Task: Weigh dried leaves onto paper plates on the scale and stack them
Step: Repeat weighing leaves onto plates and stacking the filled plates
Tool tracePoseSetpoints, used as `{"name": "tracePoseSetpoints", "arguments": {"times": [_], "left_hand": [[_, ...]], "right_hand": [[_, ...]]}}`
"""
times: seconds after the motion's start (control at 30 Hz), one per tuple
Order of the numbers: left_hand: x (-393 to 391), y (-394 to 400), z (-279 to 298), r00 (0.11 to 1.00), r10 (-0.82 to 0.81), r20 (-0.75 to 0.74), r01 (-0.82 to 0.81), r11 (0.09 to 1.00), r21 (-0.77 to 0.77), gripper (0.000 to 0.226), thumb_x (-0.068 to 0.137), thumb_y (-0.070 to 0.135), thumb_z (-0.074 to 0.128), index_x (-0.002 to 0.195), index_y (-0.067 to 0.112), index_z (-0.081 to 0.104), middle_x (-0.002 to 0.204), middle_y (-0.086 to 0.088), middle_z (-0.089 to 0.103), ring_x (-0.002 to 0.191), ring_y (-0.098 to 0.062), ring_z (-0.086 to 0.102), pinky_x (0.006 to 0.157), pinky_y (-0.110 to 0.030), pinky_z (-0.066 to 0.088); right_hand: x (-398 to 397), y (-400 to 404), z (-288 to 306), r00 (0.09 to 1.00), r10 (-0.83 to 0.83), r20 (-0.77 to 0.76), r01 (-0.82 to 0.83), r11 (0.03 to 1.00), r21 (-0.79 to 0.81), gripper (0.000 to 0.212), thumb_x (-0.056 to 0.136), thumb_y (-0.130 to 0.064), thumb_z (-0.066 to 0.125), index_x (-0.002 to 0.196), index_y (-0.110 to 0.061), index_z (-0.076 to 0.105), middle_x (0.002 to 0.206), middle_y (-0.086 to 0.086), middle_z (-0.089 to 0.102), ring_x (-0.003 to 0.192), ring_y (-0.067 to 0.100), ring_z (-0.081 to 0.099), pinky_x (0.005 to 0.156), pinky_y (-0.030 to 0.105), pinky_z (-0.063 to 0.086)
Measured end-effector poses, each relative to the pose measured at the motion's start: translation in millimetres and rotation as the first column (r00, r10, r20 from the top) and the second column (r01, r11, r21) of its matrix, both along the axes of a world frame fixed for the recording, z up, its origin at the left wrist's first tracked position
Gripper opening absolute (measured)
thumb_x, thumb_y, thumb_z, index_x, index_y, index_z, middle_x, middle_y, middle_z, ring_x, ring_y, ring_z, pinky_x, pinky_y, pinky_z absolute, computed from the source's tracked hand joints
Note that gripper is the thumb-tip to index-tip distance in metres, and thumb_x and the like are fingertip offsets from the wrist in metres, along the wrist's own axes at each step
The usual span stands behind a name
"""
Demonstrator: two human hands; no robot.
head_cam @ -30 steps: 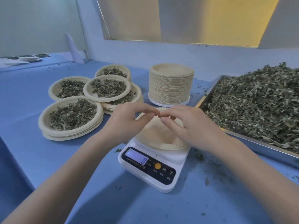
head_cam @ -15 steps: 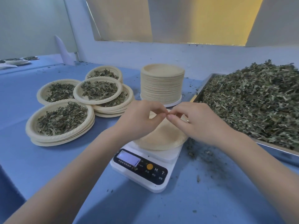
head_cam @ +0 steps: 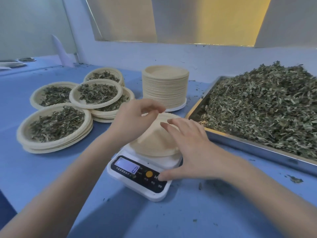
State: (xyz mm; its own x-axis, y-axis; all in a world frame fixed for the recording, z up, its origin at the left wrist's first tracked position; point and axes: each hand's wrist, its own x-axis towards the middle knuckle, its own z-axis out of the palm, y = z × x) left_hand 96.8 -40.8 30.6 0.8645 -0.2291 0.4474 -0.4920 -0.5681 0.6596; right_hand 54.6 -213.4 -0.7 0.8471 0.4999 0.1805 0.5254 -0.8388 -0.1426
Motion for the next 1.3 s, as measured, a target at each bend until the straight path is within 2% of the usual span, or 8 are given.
{"name": "tracePoseSetpoints", "arguments": {"times": [0.27, 0.4, 0.5, 0.67, 0.9, 1.0, 1.17, 1.3], "left_hand": [[2.9, 19.7, -11.4, 0.999, 0.048, 0.007, -0.047, 0.997, -0.058, 0.03, 0.09, 0.008, 0.054, 0.087, 0.033, 0.071, 0.084, 0.021, 0.069, 0.09, -0.002, 0.062, 0.083, -0.02, 0.047], [4.0, 7.0, -5.1, 0.999, -0.008, 0.031, 0.01, 0.999, -0.043, 0.033, 0.089, 0.006, 0.054, 0.084, 0.035, 0.069, 0.081, 0.025, 0.068, 0.086, 0.005, 0.06, 0.083, -0.008, 0.042], [6.5, -17.1, 6.0, 0.994, -0.085, 0.064, 0.082, 0.996, 0.044, 0.029, 0.088, 0.007, 0.055, 0.089, 0.032, 0.07, 0.083, 0.022, 0.069, 0.085, 0.011, 0.058, 0.08, -0.004, 0.039], [14.0, -77.0, 21.5, 0.964, -0.245, 0.1, 0.217, 0.948, 0.232, 0.024, 0.085, 0.008, 0.057, 0.101, 0.02, 0.071, 0.092, 0.004, 0.071, 0.091, -0.011, 0.062, 0.086, -0.027, 0.044], [31.9, -167.8, 18.4, 0.913, -0.407, 0.028, 0.364, 0.843, 0.396, 0.034, 0.081, 0.008, 0.058, 0.112, 0.018, 0.064, 0.099, 0.002, 0.065, 0.088, -0.012, 0.053, 0.076, -0.021, 0.036], [46.7, -201.7, 10.9, 0.909, -0.406, -0.095, 0.397, 0.772, 0.496, 0.048, 0.084, 0.016, 0.058, 0.131, 0.024, 0.049, 0.125, -0.006, 0.053, 0.111, -0.02, 0.05, 0.088, -0.025, 0.038], [77.5, -231.6, -1.4, 0.936, -0.112, -0.333, 0.333, 0.582, 0.742, 0.1, 0.079, 0.048, 0.067, 0.15, 0.026, 0.001, 0.152, -0.023, 0.007, 0.13, -0.045, 0.034, 0.102, -0.047, 0.04], [83.9, -244.6, -16.6, 0.852, -0.127, -0.508, 0.441, 0.697, 0.566, 0.126, 0.066, 0.052, 0.078, 0.149, 0.025, -0.013, 0.154, -0.022, 0.001, 0.137, -0.04, 0.023, 0.108, -0.046, 0.031]], "right_hand": [[2.3, 2.4, 1.6, 0.999, 0.024, -0.022, -0.025, 1.0, -0.008, 0.114, 0.06, -0.078, 0.06, 0.149, -0.031, 0.006, 0.151, -0.011, 0.005, 0.136, 0.001, -0.007, 0.114, 0.032, -0.011], [2.0, -4.5, 12.8, 1.0, 0.008, -0.018, -0.007, 0.999, 0.045, 0.111, 0.062, -0.078, 0.058, 0.149, -0.033, 0.007, 0.151, -0.014, 0.009, 0.133, -0.003, -0.002, 0.113, 0.03, -0.007], [3.4, -15.7, 24.8, 0.999, -0.031, -0.009, 0.032, 0.996, 0.079, 0.106, 0.063, -0.078, 0.056, 0.149, -0.033, 0.012, 0.148, -0.013, 0.017, 0.135, 0.004, 0.007, 0.113, 0.03, -0.001], [1.7, -55.9, 41.8, 0.989, -0.149, -0.025, 0.151, 0.978, 0.141, 0.109, 0.052, -0.085, 0.038, 0.143, -0.024, 0.031, 0.141, -0.008, 0.036, 0.13, 0.014, 0.029, 0.112, 0.037, 0.021], [-4.9, -132.8, 42.4, 0.932, -0.347, -0.11, 0.36, 0.921, 0.148, 0.087, 0.072, -0.064, 0.059, 0.144, -0.024, 0.032, 0.144, -0.005, 0.039, 0.131, 0.01, 0.035, 0.109, 0.04, 0.03], [-4.6, -167.6, 40.2, 0.86, -0.501, -0.097, 0.506, 0.862, 0.023, 0.081, 0.077, -0.064, 0.056, 0.144, -0.028, 0.031, 0.141, -0.004, 0.041, 0.126, 0.013, 0.043, 0.102, 0.036, 0.041], [-3.5, -225.9, 31.3, 0.584, -0.812, 0.023, 0.779, 0.552, -0.298, 0.099, 0.062, -0.077, 0.063, 0.14, -0.027, 0.028, 0.134, 0.009, 0.038, 0.109, 0.03, 0.053, 0.077, 0.039, 0.049], [11.3, -238.4, 15.3, 0.623, -0.761, -0.181, 0.727, 0.649, -0.222, 0.11, 0.062, -0.067, 0.072, 0.146, -0.022, 0.019, 0.134, 0.013, 0.037, 0.112, 0.03, 0.052, 0.089, 0.036, 0.047]]}}
